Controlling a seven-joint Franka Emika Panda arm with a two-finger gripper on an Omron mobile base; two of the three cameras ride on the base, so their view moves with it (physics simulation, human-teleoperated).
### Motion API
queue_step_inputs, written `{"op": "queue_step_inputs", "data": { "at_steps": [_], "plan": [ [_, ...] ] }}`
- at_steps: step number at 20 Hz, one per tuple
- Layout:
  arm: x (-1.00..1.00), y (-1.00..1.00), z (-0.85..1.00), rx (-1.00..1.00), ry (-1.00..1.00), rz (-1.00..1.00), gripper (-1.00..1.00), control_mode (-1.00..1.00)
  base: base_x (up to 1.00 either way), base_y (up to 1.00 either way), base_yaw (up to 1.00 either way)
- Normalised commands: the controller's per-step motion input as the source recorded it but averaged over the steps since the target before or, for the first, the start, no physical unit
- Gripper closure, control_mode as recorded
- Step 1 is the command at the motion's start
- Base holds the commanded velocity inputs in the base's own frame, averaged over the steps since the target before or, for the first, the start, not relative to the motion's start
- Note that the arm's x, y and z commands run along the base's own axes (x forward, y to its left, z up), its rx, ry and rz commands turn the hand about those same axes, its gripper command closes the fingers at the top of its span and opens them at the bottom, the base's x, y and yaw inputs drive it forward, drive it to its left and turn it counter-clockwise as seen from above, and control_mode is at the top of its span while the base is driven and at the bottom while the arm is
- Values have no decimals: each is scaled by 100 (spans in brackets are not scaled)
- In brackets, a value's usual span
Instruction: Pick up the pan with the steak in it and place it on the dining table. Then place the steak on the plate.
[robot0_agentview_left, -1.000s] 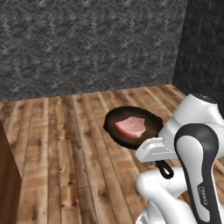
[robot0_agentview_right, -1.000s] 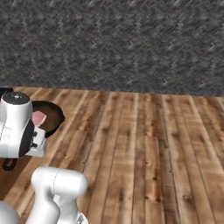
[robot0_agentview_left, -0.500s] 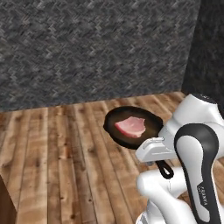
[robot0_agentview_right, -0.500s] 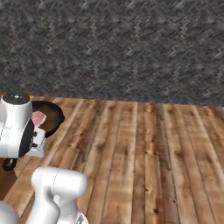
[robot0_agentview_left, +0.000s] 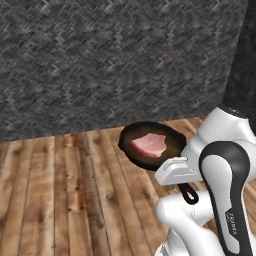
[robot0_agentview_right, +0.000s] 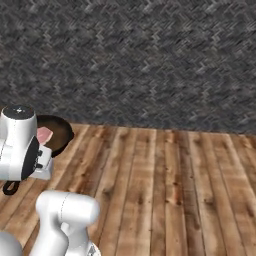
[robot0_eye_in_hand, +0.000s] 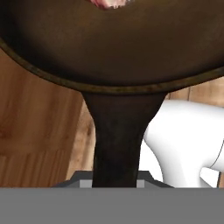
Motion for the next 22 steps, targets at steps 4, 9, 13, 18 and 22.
{"op": "queue_step_inputs", "data": {
  "at_steps": [4,9,13,18,22],
  "plan": [
    [0,0,0,0,0,0,100,100,100,-1,0],
    [0,0,0,0,0,0,100,100,100,-2,0],
    [0,0,0,0,0,0,100,100,100,-5,0],
    [0,0,0,0,0,0,100,100,89,-11,14],
    [0,0,0,0,0,0,100,100,39,0,39]
  ]
}}
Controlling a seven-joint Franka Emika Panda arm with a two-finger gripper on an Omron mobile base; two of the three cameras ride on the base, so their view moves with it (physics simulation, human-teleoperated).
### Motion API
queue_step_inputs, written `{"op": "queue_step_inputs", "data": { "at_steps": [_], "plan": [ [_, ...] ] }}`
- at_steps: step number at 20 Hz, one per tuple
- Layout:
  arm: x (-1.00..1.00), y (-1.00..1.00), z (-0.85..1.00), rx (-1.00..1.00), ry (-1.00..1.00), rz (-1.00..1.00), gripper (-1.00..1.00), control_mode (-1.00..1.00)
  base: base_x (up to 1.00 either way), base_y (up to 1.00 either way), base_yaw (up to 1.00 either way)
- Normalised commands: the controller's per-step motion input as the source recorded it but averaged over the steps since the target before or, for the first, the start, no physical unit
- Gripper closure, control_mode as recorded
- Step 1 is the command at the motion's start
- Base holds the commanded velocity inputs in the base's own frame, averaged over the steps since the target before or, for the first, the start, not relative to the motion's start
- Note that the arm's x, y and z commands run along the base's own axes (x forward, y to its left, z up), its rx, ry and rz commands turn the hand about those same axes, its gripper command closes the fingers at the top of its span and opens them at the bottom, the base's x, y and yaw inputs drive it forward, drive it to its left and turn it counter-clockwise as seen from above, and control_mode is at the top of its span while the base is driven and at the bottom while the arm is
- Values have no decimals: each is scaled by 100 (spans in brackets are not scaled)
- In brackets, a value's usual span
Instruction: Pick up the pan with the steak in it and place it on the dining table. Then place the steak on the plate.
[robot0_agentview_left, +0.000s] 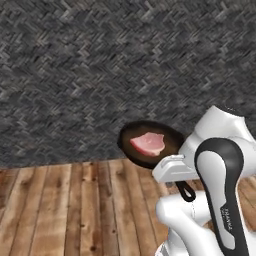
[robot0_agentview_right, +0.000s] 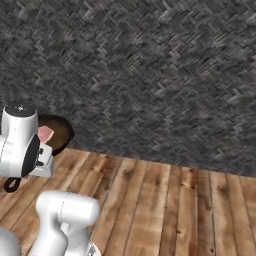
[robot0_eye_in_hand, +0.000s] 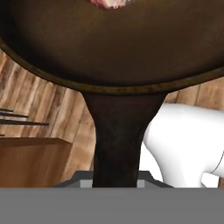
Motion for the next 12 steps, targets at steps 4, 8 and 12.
{"op": "queue_step_inputs", "data": {
  "at_steps": [4,8,12],
  "plan": [
    [0,0,0,0,0,0,100,100,10,0,46],
    [0,0,0,0,0,0,100,100,0,0,50],
    [0,0,0,0,0,0,100,100,0,0,50]
  ]
}}
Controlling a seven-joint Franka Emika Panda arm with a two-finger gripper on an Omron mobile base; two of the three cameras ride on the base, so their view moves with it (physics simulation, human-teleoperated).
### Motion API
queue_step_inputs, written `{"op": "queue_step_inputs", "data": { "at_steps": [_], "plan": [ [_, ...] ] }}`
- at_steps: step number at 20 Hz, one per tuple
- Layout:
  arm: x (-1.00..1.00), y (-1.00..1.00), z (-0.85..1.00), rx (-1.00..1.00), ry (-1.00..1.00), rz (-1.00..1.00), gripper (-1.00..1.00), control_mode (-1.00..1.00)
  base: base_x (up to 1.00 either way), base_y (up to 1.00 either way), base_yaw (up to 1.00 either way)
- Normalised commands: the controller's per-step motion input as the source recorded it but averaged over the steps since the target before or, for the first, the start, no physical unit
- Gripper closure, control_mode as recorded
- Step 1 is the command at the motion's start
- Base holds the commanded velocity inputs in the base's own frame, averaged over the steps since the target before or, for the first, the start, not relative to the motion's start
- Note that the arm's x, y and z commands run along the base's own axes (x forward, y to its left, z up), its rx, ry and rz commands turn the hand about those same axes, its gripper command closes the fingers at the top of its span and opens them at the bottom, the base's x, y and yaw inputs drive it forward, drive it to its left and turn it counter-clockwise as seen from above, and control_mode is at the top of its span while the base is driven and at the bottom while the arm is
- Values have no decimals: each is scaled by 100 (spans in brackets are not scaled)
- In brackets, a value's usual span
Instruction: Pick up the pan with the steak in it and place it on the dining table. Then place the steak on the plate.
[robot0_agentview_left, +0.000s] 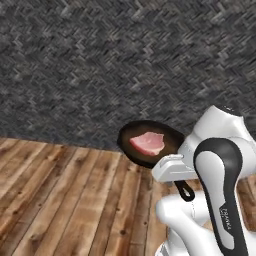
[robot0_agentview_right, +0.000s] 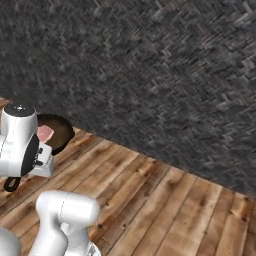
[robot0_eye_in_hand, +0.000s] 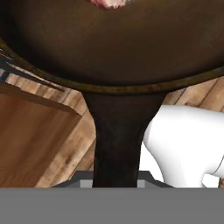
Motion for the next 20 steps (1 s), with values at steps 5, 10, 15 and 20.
{"op": "queue_step_inputs", "data": {
  "at_steps": [5,10,15,20],
  "plan": [
    [0,0,0,0,0,0,100,100,-1,0,50],
    [0,0,0,0,0,0,100,100,-1,0,50],
    [0,0,0,0,0,0,100,100,-1,0,50],
    [0,0,0,0,0,0,100,100,-2,0,50]
  ]
}}
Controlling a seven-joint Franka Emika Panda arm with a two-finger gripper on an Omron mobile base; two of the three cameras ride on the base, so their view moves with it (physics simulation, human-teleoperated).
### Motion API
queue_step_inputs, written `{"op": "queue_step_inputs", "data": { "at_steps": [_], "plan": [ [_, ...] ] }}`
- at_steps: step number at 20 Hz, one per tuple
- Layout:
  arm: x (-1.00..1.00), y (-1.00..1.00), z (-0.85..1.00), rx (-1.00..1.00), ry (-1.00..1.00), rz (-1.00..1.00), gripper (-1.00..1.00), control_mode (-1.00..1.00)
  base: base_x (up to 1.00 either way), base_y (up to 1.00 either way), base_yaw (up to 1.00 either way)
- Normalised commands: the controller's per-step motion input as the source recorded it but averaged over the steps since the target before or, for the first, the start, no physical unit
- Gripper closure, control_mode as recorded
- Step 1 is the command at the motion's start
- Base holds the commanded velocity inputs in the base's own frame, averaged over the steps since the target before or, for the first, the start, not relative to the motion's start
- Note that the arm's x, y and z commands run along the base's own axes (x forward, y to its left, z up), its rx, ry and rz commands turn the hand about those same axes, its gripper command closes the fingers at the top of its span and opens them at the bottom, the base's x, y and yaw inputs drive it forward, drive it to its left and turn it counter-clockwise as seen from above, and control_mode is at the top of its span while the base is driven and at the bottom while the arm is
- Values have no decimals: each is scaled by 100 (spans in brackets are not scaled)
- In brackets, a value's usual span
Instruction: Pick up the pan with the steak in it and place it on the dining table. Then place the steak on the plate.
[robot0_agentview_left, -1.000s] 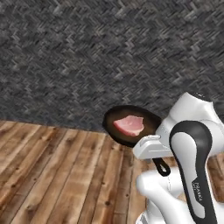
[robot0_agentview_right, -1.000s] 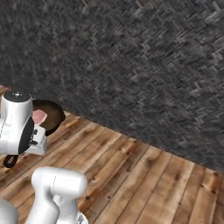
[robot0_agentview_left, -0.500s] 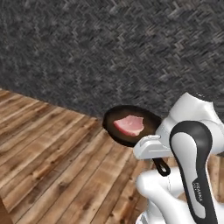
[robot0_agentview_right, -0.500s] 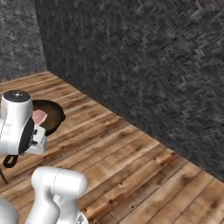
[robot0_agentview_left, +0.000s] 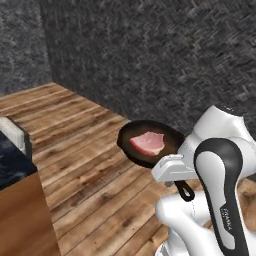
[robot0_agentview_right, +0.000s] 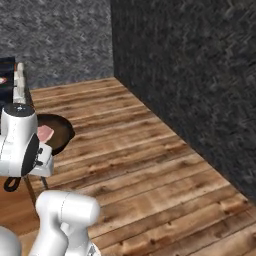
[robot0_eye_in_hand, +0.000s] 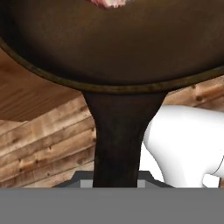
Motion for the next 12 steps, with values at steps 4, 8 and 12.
{"op": "queue_step_inputs", "data": {
  "at_steps": [4,8,12],
  "plan": [
    [0,0,0,0,0,0,100,100,-2,0,50],
    [0,0,0,0,0,0,100,100,-3,0,50],
    [0,0,0,0,0,0,100,100,-3,0,50]
  ]
}}
